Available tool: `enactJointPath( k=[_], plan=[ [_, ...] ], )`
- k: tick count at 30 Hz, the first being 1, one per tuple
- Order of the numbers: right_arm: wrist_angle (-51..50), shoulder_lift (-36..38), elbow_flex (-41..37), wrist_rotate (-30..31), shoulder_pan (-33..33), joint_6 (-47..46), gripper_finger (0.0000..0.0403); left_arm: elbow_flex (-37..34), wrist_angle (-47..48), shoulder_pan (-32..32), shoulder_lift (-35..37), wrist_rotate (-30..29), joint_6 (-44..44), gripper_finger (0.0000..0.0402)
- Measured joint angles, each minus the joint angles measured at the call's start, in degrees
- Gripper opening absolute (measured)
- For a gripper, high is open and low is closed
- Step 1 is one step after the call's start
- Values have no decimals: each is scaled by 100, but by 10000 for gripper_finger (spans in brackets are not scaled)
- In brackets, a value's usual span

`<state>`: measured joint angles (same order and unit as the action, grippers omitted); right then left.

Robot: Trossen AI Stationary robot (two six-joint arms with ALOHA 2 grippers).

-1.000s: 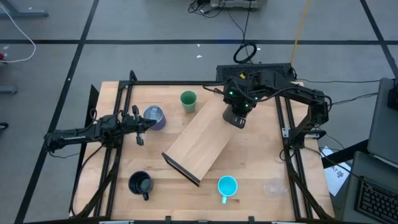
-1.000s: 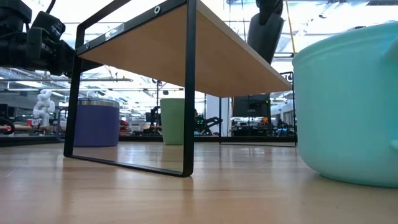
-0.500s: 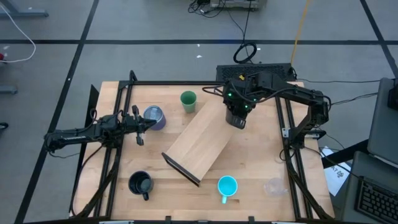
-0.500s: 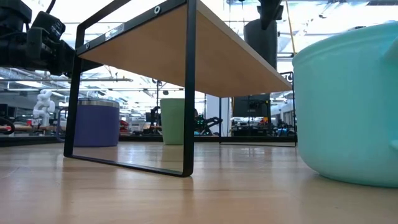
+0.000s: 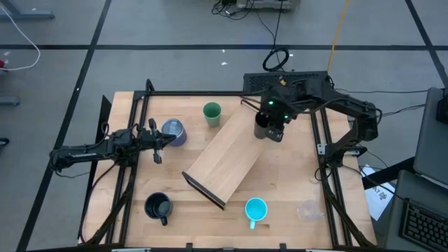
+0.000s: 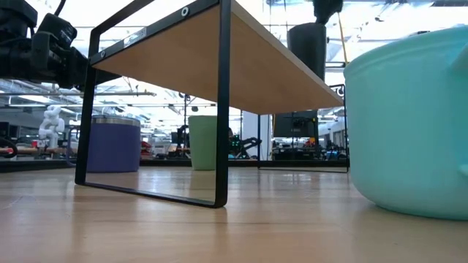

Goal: Stack small to large cups/mugs on shelf
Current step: Put the black cup on the shelf

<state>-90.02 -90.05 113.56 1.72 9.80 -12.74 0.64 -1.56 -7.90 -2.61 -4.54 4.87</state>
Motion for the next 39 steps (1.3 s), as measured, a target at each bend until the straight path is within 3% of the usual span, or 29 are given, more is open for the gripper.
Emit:
enactJointPath(
  k=[14, 27, 33, 39],
  plan=[
    [695, 802, 0, 37, -603, -294, 227, -2, -24, 0, 0, 2, -104, 31],
    [841, 1019, 0, 474, -959, -343, 226, 69, 92, 4, -2, 0, -361, 31],
    [885, 1042, -180, 1592, -1884, -944, 226, 301, 321, 4, -19, -2, -544, 31],
    [1046, 1214, -1013, 2398, -2805, -1758, 226, 686, 522, 4, -437, -2, -617, 31]
  ],
)
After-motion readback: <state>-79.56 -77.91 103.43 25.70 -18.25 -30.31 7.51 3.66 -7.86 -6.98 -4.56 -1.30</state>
